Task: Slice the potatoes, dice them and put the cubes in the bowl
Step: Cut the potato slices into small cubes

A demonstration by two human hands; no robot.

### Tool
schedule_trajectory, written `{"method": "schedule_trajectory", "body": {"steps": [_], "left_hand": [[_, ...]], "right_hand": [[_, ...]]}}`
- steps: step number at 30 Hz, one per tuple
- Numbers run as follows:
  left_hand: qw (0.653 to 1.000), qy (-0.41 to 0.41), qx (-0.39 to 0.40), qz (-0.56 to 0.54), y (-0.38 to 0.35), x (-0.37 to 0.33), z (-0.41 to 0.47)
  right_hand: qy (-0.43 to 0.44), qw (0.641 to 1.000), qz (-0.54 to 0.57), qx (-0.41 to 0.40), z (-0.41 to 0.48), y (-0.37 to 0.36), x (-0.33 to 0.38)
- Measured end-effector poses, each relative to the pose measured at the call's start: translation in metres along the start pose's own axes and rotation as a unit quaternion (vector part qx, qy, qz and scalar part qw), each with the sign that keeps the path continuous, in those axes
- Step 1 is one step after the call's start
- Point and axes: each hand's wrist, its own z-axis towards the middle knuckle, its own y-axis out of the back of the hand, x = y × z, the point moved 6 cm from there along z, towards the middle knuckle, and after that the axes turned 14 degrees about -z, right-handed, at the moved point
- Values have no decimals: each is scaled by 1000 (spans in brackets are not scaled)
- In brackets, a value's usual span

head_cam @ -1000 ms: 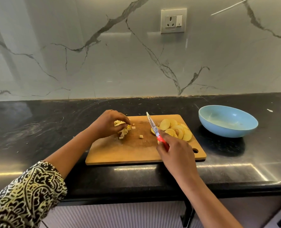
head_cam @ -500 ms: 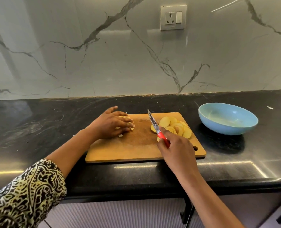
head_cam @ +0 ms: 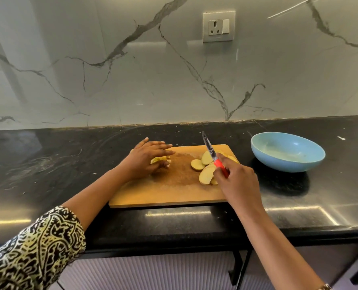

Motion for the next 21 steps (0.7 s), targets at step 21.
{"method": "schedule_trajectory", "body": {"steps": [21], "left_hand": [[987,61,28,-143,1,-44,7]], "right_hand": [[1,1000,-12,-11,-5,5,-3]]}}
